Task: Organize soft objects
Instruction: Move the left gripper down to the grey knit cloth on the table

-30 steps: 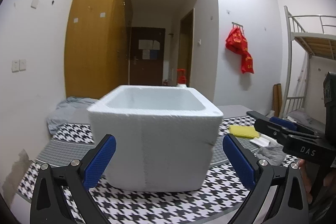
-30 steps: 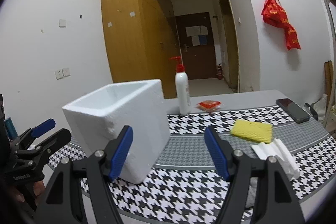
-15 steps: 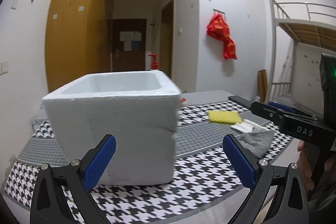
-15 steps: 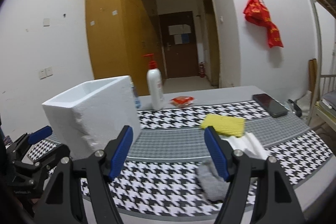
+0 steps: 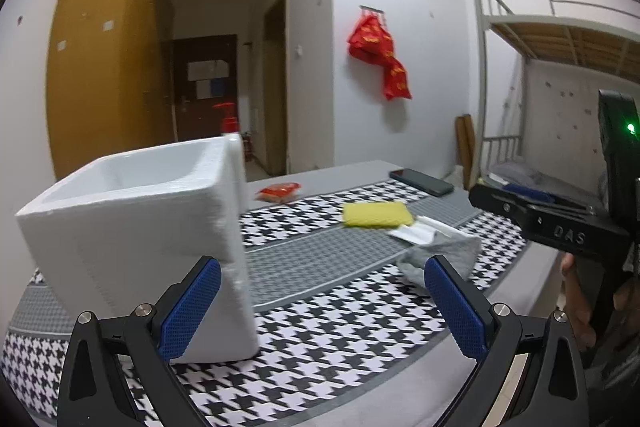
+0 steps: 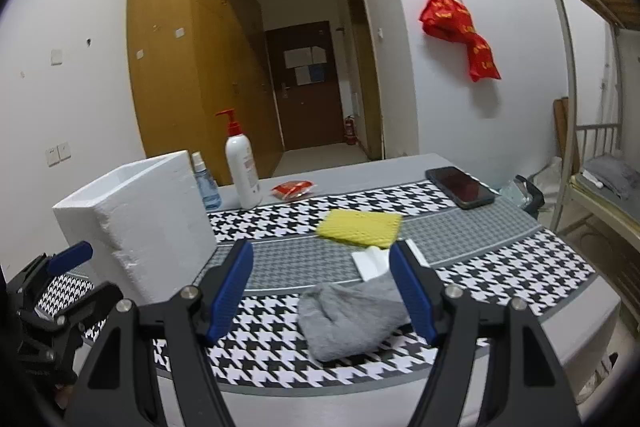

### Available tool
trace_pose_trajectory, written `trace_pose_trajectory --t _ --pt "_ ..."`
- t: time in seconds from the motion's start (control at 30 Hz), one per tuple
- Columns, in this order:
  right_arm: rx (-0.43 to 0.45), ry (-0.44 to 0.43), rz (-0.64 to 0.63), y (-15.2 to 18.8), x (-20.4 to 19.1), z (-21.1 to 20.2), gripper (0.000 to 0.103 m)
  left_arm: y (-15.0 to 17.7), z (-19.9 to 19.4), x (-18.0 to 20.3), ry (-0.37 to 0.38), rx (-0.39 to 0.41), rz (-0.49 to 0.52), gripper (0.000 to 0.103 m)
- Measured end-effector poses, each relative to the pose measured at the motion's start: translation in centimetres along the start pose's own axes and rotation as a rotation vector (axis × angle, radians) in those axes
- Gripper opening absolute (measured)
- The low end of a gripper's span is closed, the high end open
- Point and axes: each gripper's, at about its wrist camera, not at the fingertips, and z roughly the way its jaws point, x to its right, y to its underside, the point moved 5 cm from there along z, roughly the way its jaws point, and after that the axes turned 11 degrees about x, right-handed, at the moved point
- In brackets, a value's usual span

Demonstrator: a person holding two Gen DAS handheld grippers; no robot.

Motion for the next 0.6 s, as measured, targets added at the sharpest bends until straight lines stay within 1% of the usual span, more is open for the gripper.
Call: trace_pose_trajectory --t 0.07,0.17,0.27,0.47,0.6 --pt "0.007 0.016 -0.006 0.0 0.7 -0.1 0.075 0.0 0.4 0.6 0.029 -0.012 0.01 0.102" --pt "0.0 0.043 -0.001 0.2 1.8 0.0 0.075 0.1 1.1 1.1 0.037 -0.023 0.011 0.102" --pt "-0.013 0.05 0.0 0.8 2.4 0.2 0.075 0.4 1.9 1.5 0.053 -0.045 -0.001 0.102" --pt "-0.02 0.075 0.019 1.3 4.4 0.2 0.075 0.9 3.4 3.4 0.09 -0.076 0.01 0.102" --pt "-0.047 0.106 0.002 2.0 5.7 0.1 0.075 1.4 4.3 4.5 0.114 -0.098 -0.002 0.102"
